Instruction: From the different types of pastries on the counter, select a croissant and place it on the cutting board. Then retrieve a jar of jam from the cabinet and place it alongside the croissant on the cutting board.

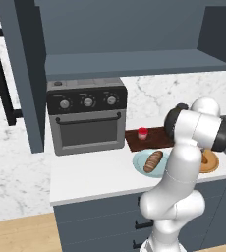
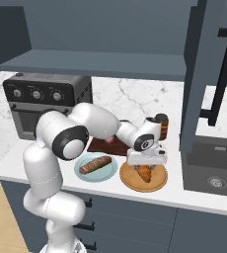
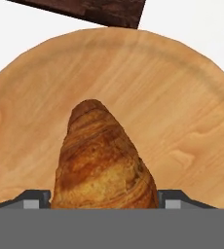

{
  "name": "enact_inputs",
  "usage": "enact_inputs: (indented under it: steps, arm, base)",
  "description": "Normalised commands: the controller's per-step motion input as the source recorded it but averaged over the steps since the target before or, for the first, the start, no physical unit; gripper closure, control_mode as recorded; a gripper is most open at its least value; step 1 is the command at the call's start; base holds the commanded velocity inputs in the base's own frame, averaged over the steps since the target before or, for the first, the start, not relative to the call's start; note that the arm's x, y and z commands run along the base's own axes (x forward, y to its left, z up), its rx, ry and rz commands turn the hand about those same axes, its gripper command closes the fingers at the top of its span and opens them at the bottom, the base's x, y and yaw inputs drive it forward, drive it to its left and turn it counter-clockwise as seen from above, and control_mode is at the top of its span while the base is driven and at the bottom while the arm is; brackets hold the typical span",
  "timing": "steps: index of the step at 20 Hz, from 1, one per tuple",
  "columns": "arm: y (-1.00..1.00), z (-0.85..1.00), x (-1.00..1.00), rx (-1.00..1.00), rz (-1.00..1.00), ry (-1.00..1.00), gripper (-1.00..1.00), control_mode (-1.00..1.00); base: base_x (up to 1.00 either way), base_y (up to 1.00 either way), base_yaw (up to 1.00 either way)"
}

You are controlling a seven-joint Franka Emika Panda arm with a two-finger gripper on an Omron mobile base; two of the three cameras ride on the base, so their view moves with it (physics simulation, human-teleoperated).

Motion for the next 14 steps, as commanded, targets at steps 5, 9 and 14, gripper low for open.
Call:
enact_inputs:
  steps: [5,9,14]
  arm:
    - [0.0,0.38,0.0,0.0,0.0,-0.11,1.0,-1.0]
    - [0.06,0.35,0.04,0.0,0.0,-0.1,1.0,-1.0]
    - [0.26,0.15,0.12,0.0,0.0,-0.06,1.0,-1.0]
  base:
    - [0.0,0.0,0.0]
    - [0.0,0.0,0.0]
    - [0.0,0.0,0.0]
